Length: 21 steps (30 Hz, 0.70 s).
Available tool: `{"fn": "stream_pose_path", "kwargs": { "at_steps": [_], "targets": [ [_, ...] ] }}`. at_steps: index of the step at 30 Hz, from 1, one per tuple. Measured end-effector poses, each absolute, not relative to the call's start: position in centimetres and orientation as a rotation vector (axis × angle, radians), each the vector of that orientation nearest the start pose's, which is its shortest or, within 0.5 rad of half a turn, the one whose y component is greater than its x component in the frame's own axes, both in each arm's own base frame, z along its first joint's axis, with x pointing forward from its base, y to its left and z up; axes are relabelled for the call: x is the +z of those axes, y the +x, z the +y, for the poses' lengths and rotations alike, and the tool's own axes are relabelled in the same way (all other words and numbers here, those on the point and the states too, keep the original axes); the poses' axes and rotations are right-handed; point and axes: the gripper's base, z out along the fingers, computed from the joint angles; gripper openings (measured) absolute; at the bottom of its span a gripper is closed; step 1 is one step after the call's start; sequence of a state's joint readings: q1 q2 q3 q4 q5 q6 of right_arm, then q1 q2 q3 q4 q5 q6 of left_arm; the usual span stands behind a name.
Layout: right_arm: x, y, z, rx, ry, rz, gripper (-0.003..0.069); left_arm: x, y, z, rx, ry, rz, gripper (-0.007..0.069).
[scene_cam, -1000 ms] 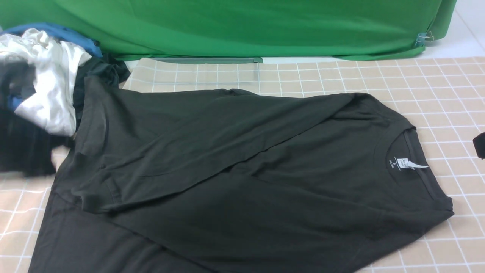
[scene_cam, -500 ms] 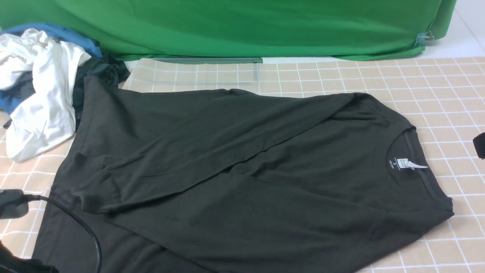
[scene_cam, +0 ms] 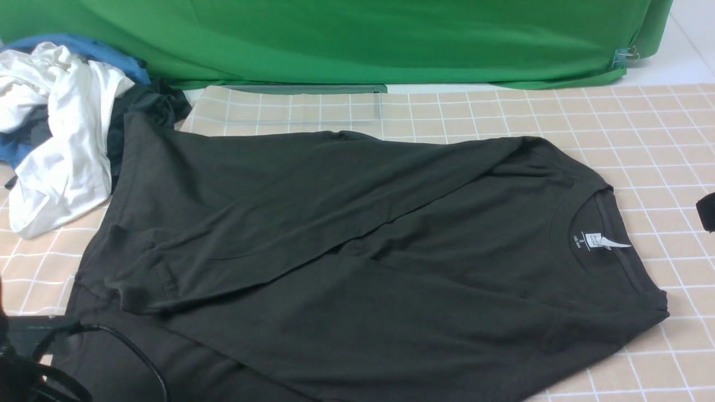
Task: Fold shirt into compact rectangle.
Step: 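Grasp the near edge of the shirt at its hem and shoulder corners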
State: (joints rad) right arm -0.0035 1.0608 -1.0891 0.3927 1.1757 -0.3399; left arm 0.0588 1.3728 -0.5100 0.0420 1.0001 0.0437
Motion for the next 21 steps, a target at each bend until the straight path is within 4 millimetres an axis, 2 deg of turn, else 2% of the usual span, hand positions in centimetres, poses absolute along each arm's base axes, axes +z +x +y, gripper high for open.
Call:
{"fn": "stream_pose_path", "kwargs": {
  "at_steps": [9, 12, 15, 16, 19, 21],
  "targets": [
    [36.7, 18.6, 3.3, 0.412, -0.354, 2.517, 0.0090, 14.6, 16.1, 1.0, -0.037, 0.115, 3.421, 0.0471],
    [36.7, 18.6, 3.4, 0.437, -0.354, 2.510, 0.0090, 14.5, 16.3, 1.0, -0.058, 0.173, 3.440, 0.0396],
    [36.8, 18.6, 3.5, 0.452, -0.360, 2.503, 0.0091, 14.4, 16.4, 1.0, -0.057, 0.207, 3.449, 0.0259],
    [36.8, 18.6, 3.5, 0.453, -0.363, 2.502, 0.0091, 14.4, 16.5, 1.0, -0.065, 0.205, 3.447, 0.0237],
    [36.8, 18.6, 3.6, 0.452, -0.378, 2.497, 0.0092, 14.5, 16.8, 0.8, -0.091, 0.187, 3.442, 0.0070],
    [36.8, 18.6, 3.6, 0.452, -0.378, 2.497, 0.0095, 14.8, 17.4, 0.8, -0.104, 0.157, 3.421, 0.0031]
  ]
}}
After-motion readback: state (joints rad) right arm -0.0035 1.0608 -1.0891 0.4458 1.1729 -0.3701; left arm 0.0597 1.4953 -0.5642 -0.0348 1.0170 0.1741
